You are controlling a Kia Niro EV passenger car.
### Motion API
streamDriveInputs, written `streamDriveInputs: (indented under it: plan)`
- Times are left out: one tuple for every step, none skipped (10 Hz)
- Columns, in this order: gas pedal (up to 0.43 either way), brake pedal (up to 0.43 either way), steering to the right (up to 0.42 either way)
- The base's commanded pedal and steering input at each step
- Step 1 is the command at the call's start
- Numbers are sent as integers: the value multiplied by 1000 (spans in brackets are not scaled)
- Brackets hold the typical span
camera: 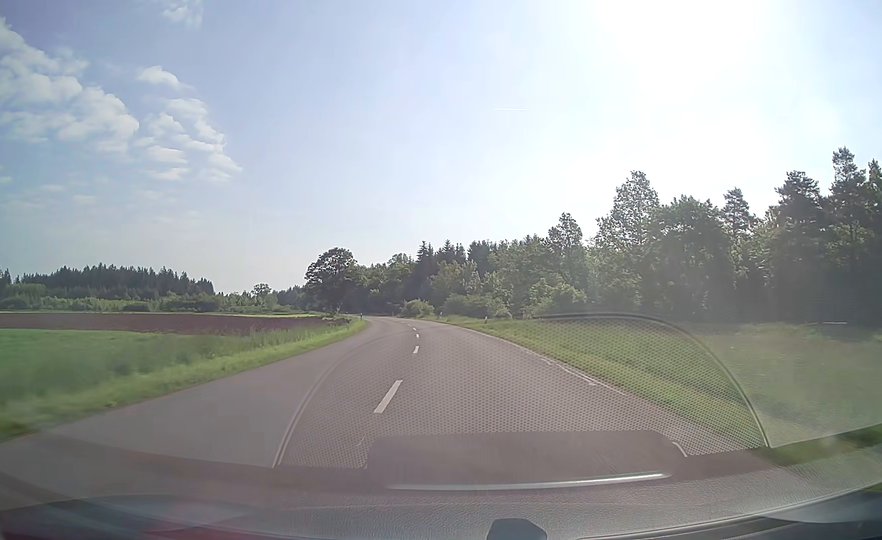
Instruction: Follow the waypoints while adhering to traffic rules and regulations
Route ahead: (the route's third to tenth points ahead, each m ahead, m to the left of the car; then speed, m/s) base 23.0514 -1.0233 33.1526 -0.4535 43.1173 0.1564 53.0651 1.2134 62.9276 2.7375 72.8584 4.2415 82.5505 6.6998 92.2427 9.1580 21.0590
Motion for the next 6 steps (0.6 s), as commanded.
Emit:
streamDriveInputs:
  plan:
    - [150,0,-13]
    - [150,0,-14]
    - [150,0,-14]
    - [150,0,-15]
    - [138,0,-15]
    - [138,0,-16]
